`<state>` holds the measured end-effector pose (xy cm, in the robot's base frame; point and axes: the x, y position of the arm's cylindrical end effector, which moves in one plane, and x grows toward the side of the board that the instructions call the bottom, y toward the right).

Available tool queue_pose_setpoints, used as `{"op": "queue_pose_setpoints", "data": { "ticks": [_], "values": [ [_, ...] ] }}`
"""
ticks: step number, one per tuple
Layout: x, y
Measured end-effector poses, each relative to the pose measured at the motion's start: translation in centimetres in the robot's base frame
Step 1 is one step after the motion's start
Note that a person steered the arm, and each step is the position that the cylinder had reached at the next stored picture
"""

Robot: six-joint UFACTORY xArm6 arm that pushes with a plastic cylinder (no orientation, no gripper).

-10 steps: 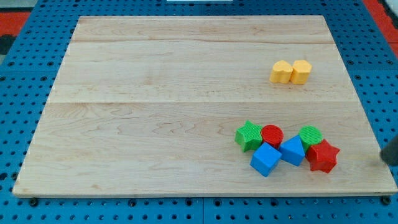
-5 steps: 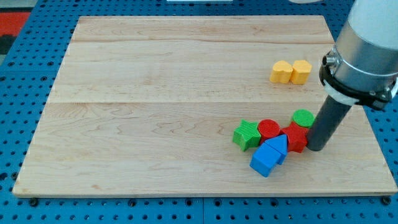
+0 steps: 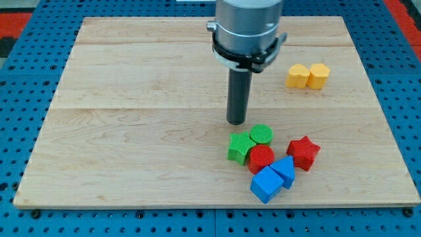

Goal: Separate the group of blocks

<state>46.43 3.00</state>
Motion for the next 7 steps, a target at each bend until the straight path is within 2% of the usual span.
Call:
{"op": "queue_pose_setpoints", "data": {
  "ticks": [1,2,4,5,6,7],
  "values": [
    [2.0,-6.5],
    [8.5,-7.5],
    [8.5,6.2],
    [7.8,7.2],
    [7.7,5.3],
    [7.7,9.9]
  ]
}}
